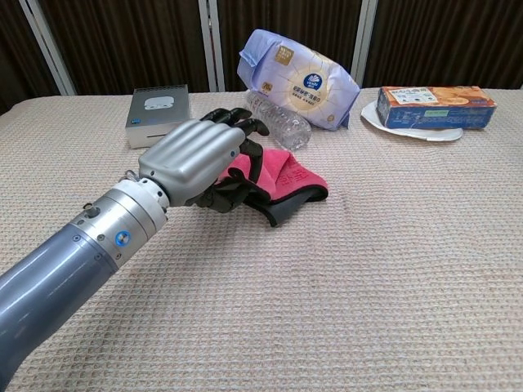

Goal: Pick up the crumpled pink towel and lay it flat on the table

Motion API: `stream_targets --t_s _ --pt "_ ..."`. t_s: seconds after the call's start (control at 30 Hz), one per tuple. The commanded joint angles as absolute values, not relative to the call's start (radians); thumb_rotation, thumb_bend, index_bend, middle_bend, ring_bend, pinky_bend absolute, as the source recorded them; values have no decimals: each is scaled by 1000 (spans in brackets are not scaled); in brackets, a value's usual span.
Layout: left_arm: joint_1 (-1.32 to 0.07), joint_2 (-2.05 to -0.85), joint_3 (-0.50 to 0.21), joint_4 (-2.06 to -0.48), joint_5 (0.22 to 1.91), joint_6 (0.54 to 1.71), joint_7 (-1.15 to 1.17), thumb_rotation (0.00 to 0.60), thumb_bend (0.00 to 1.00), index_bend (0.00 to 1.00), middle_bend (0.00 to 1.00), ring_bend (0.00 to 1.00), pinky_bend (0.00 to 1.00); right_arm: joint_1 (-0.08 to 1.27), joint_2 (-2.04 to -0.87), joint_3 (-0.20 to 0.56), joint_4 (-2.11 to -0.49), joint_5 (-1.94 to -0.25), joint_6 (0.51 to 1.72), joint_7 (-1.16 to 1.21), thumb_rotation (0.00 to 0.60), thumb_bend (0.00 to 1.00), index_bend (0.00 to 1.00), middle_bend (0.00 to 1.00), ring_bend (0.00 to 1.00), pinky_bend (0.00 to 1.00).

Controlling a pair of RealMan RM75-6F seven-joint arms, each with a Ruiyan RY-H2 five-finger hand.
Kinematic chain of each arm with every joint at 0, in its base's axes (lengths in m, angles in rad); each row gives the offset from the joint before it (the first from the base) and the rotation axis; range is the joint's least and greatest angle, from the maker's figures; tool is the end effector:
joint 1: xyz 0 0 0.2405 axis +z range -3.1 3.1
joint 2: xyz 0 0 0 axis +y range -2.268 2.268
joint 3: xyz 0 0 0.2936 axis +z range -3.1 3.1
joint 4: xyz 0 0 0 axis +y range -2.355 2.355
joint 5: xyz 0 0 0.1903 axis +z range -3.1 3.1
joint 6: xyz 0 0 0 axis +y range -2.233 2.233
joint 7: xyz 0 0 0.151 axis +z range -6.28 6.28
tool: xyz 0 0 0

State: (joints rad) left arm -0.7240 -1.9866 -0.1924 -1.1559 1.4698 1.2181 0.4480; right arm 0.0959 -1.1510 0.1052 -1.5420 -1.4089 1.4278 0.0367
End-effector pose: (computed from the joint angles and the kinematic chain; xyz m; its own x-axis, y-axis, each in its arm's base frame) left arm -0.1021 0.3301 -0.0923 0.4339 -0.0770 0.8977 0.7386 -0.5402 -0.4033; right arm -0.3570 -0.2040 0.1950 0.3803 0.0066 0.9248 -0.9223 0.0765 0.3787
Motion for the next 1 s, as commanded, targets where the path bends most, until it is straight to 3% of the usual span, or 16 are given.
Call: stream_targets --t_s 0.03,0.37,0.63,1.0 --pt "-726 -1975 -199 -1169 1468 1220 455 600 528 540 130 0 23 96 -1151 105 -1543 -1409 1427 39 600 258 0 0 0 0" --pt "-768 -1909 -279 -1295 1419 1177 515 600 528 553 124 0 23 108 -1155 104 -1539 -1389 1389 43 600 258 0 0 0 0" --pt "-883 -1849 -447 -1459 1282 1079 678 600 528 555 127 0 23 124 -1162 111 -1541 -1370 1357 42 600 258 0 0 0 0" --pt "-1120 -1862 -648 -1492 1010 1025 943 600 528 563 133 0 23 161 -1195 112 -1541 -1352 1293 29 600 258 0 0 0 0"
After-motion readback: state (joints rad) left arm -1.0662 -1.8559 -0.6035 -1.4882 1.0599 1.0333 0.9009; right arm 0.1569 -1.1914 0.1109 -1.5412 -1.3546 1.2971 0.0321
